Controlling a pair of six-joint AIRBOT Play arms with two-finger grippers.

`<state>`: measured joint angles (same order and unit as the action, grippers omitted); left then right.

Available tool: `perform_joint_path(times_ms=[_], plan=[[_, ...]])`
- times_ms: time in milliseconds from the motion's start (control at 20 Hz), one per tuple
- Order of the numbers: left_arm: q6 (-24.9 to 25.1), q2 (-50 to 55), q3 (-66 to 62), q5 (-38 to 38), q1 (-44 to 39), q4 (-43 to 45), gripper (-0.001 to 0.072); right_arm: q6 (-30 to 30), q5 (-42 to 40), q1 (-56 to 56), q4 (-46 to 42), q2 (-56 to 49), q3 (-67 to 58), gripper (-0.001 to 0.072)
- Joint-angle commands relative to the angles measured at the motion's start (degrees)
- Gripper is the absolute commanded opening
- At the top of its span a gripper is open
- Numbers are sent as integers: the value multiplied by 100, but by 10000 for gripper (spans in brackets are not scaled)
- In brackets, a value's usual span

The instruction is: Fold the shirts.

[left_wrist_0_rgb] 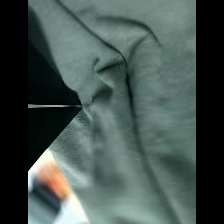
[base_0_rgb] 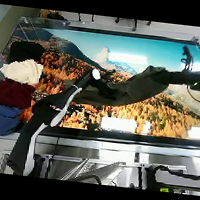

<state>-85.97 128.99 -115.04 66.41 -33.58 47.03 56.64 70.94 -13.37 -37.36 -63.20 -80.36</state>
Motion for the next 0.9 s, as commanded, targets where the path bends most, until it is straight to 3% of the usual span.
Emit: perform_joint_path(times_ms=[0,200,450,700,850], plan=[[70,160,-7,-466,-302,-1172,17,192,367,2,20,225,-411,25],[619,-280,-557,680,332,-2544,16,247,365,188,17,214,-411,25],[1014,-1969,-555,1281,1871,-3862,15,363,-236,1504,11,205,-407,25],[1088,-3364,-267,1753,3239,-3923,16,365,-1683,3523,11,-474,-407,32],[1521,-4118,573,1805,3716,-3915,16,334,-2680,4579,13,-1307,-407,61]])
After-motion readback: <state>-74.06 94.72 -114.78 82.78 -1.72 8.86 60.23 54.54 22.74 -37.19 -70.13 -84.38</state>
